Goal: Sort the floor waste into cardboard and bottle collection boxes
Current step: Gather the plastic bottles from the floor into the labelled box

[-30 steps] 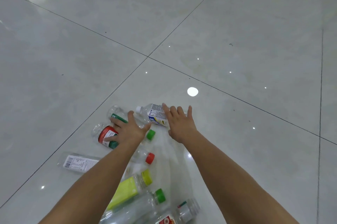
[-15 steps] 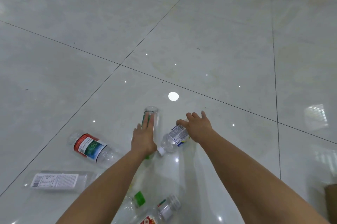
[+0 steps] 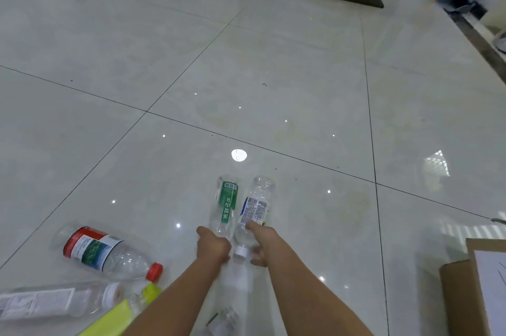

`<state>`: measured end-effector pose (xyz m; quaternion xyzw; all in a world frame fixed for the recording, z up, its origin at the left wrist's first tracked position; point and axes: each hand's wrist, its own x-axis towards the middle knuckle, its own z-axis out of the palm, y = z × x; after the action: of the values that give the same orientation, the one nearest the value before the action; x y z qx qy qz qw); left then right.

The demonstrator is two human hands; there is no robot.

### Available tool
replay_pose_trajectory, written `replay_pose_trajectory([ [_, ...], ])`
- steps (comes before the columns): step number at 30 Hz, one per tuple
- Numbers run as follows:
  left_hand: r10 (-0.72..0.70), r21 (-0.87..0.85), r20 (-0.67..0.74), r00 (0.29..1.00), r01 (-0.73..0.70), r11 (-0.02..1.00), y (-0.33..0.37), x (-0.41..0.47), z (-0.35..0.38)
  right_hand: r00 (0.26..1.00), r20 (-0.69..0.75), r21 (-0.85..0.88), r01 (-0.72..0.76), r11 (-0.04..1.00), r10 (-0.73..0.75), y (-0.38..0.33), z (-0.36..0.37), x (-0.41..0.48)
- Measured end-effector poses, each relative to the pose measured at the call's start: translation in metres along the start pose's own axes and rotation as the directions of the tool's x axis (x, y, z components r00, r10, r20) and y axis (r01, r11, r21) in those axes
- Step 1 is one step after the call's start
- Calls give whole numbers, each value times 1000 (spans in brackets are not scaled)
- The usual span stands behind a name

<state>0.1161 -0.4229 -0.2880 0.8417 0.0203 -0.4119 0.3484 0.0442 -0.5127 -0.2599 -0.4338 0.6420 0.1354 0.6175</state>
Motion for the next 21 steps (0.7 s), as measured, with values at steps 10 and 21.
replay_pose_trajectory([
  [10,-120,-230,335,935,204,951,10,-5,-6,993,113,396,-70,916,27,4,-8,-7],
  [21,-22,58,449,893,-5,998,124,-65,2,995,80,851,-35,524,-64,-51,-90,-69],
])
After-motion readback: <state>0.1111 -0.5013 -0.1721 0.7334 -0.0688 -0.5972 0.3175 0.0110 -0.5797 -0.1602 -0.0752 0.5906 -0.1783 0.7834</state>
